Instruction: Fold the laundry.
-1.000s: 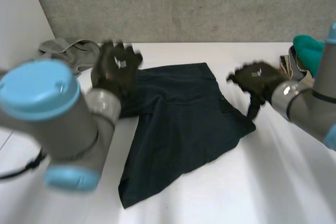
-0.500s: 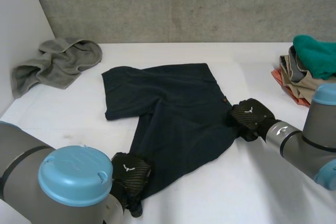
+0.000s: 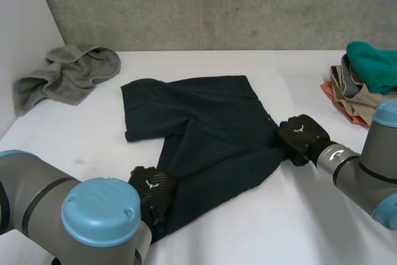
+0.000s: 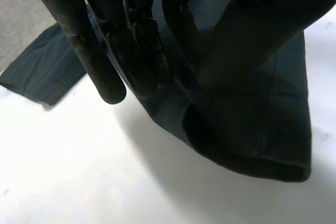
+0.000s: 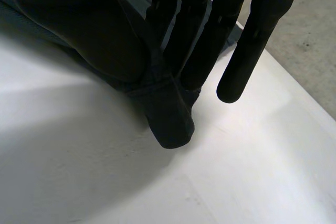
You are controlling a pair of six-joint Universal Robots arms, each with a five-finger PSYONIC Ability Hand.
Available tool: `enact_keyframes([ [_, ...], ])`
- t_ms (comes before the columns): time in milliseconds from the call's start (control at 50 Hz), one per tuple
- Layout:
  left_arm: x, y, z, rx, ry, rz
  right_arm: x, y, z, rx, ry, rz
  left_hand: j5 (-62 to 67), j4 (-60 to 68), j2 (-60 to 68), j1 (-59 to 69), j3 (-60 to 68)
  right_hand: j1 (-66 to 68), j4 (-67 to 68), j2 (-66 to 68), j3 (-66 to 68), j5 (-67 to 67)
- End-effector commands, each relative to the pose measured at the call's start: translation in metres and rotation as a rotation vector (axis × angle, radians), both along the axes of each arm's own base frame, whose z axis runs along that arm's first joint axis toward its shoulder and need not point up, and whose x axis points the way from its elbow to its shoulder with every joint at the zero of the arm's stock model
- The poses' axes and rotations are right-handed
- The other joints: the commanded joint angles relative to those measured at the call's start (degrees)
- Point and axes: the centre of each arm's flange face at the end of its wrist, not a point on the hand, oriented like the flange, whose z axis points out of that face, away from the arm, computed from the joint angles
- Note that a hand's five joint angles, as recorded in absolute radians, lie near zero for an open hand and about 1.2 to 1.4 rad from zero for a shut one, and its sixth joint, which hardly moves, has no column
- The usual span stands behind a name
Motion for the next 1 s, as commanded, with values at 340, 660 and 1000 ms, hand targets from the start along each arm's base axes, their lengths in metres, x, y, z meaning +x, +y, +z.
enact_keyframes([
  [340,0.007,0.039,0.029,-0.014,-0.008,-0.104,0.001,0.011,0.014,0.019,-0.005,-0.011,-32.46,-34.37,-34.3,-31.66,-34.08,18.59,11.29,13.53,11.91,12.54],
  [660,0.003,0.032,0.002,0.019,-0.053,-0.093,0.001,0.011,0.013,0.025,-0.006,-0.01,-38.02,-39.94,-39.87,-37.22,-39.64,18.59,11.29,13.53,11.91,12.54],
  [1000,-0.001,0.018,-0.008,-0.017,-0.026,-0.064,0.001,0.016,0.009,0.038,-0.002,-0.007,0.3,-1.62,-1.55,1.1,-1.32,18.59,11.29,13.53,11.91,12.54],
])
